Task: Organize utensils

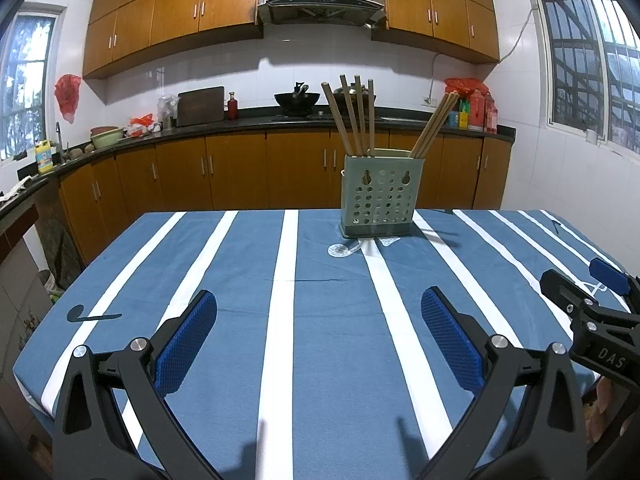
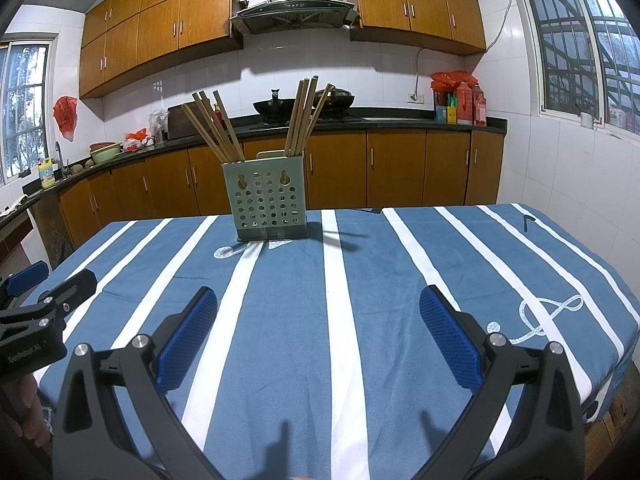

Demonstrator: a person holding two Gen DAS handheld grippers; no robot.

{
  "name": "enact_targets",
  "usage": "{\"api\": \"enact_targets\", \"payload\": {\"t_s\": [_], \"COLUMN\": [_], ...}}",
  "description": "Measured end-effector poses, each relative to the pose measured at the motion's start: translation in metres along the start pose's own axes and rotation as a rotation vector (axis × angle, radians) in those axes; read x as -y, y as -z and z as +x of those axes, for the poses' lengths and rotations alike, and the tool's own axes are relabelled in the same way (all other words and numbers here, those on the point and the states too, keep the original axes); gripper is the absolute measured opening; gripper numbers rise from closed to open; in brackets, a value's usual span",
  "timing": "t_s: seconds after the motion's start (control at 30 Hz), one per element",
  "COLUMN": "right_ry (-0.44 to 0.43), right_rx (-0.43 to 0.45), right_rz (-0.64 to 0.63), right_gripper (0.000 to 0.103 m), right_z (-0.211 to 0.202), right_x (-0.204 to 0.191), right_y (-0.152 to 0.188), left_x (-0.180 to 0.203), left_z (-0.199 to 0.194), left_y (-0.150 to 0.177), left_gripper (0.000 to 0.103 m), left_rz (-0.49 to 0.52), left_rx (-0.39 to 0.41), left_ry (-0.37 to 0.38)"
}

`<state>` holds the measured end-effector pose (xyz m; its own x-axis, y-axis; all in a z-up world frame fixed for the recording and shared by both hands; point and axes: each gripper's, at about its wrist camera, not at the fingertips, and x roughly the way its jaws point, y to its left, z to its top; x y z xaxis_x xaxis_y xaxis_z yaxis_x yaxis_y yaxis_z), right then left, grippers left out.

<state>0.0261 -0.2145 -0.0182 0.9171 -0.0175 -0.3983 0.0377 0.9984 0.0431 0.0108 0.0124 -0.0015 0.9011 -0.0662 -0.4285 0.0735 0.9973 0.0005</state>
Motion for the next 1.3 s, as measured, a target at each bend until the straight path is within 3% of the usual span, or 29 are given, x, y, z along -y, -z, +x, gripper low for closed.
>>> {"api": "enact_targets", "payload": {"t_s": [1.3], "right_ry": [0.000], "right_rx": [-0.001], "right_rz": [0.002], "right_gripper": [0.099], "right_z": [-0.0004], "right_x": [0.0007], "right_y": [-0.0006], "left_x": [-0.0027], "left_z": [0.0014], "left_y": [-0.0013], "left_gripper": [0.101], "left_rz": [0.002], "left_rx": [-0.003], "left_ry": [0.002]}}
